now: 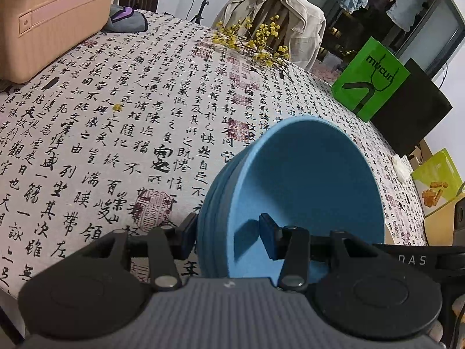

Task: Organize plates and bowls
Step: 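Lift the blue bowl stack with both grippers toward the cream plate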

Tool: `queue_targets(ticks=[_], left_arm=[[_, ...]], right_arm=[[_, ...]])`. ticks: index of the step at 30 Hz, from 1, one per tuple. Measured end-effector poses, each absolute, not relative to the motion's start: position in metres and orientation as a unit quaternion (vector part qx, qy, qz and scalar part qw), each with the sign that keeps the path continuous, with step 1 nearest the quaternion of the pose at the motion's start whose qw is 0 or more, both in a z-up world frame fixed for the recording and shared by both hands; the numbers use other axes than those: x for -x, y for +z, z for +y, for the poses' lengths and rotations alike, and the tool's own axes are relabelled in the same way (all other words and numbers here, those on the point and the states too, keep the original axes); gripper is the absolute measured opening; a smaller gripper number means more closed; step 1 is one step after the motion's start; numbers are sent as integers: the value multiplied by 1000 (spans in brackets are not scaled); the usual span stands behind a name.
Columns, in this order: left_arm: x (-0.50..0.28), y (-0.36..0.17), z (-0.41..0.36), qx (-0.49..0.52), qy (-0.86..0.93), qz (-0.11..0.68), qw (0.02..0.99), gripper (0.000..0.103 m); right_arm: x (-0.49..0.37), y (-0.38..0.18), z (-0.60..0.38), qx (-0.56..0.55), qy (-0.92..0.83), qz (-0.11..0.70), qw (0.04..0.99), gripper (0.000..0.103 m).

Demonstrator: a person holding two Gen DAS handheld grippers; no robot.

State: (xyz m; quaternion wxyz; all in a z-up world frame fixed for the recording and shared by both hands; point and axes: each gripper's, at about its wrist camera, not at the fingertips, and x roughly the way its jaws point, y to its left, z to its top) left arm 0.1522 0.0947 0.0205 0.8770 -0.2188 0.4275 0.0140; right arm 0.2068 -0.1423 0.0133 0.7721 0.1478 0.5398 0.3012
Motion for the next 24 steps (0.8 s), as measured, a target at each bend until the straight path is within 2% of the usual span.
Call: queue_targets(ticks=[10,24], left_arm=[[-157,23,80,218,9,423,880,47],[-169,-6,103,252,21,474,844,47]], right_arm=[[-210,7,-159,-156,286,547,771,31],[-224,-18,-136,-145,279,598,737,30]])
